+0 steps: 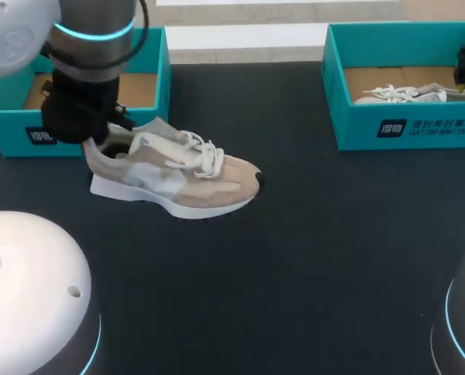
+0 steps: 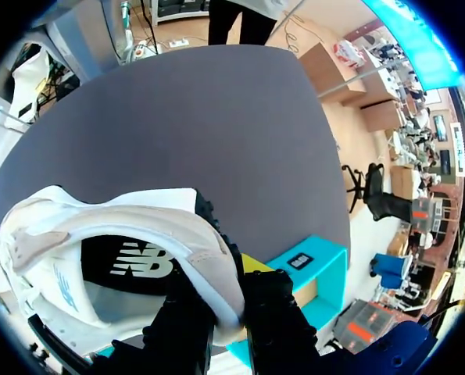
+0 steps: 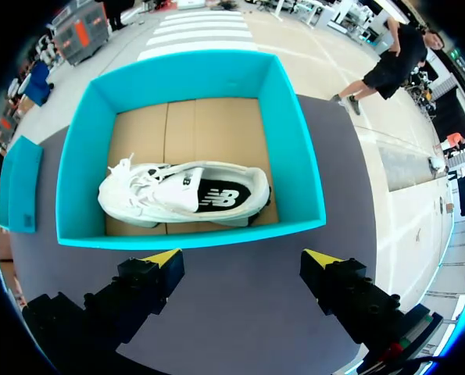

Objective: Take the shoe out of the shoebox, open the shoe tongue, remove and reinsert the insole, then place the shoe into the shoebox

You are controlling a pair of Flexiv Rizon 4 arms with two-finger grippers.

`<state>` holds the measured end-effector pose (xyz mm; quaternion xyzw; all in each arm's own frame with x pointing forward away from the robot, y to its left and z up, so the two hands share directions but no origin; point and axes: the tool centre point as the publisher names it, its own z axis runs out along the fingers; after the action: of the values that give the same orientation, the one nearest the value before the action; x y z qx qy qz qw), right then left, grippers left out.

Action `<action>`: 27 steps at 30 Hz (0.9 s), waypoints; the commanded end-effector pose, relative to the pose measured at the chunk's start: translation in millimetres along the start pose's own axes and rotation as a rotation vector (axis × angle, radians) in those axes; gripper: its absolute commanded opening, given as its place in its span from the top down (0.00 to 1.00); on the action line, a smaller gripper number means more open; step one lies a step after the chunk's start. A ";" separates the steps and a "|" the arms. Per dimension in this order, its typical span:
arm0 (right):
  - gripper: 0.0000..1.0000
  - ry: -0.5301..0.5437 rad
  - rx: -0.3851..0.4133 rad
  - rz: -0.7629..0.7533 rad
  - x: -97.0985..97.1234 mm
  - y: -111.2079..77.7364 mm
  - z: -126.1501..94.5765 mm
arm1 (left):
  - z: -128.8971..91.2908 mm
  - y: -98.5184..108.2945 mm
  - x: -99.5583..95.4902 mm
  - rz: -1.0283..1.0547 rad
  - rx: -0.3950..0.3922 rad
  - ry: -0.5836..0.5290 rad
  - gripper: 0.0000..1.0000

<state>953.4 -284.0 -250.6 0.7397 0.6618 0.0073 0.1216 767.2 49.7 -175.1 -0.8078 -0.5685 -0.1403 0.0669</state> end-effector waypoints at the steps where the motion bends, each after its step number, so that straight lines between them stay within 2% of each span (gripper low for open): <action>1: 0.00 0.000 -0.001 0.001 0.4 -0.4 -0.2 | -3.5 -2.7 -23.2 0.000 -0.045 0.029 1.00; 6: 0.00 0.000 -0.001 0.001 0.4 -0.4 -0.2 | -1.8 -0.7 -51.3 -0.001 -0.033 0.048 1.00; 11: 0.00 0.000 -0.001 0.001 0.4 -0.4 -0.2 | -2.7 1.2 -70.4 -0.001 -0.007 0.064 1.00; 27: 0.00 0.000 -0.001 0.001 0.4 -0.4 -0.2 | -2.7 1.2 -70.4 -0.001 -0.007 0.064 1.00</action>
<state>953.4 -283.9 -250.6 0.7396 0.6619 0.0073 0.1216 746.0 -15.6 -195.1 -0.8028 -0.5660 -0.1682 0.0833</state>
